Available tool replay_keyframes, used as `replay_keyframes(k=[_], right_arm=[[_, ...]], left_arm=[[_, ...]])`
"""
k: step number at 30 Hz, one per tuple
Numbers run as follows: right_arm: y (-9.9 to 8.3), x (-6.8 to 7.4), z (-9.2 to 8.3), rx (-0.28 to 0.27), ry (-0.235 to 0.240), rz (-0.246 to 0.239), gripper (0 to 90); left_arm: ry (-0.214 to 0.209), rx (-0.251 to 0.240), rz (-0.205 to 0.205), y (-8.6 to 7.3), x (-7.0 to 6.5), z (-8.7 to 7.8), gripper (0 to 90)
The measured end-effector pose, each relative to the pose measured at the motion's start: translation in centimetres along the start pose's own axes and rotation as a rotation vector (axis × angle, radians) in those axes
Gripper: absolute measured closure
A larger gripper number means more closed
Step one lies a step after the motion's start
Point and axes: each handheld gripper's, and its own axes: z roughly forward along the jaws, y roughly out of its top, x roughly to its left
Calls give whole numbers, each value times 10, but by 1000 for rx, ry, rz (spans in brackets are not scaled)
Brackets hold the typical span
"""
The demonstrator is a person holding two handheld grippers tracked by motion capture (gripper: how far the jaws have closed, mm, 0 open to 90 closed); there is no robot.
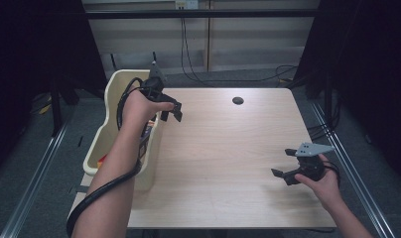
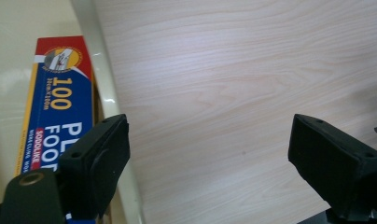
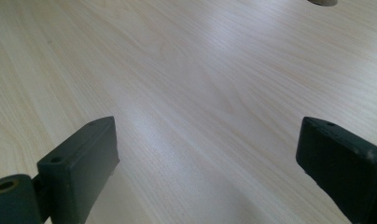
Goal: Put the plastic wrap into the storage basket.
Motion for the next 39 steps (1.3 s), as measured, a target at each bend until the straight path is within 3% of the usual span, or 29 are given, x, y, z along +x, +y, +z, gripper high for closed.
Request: replay_keyframes(k=[17, 24, 39], right_arm=[[0, 0, -1, -6, -1, -3, 53], [0, 0, 0, -5, 6, -4, 53], [0, 0, 0, -2, 8, -7, 54]], left_arm=[[-37, 1, 39, 5, -24, 26, 133], [-41, 17, 71, 3, -30, 42, 132], [-58, 24, 98, 0, -42, 67, 136]])
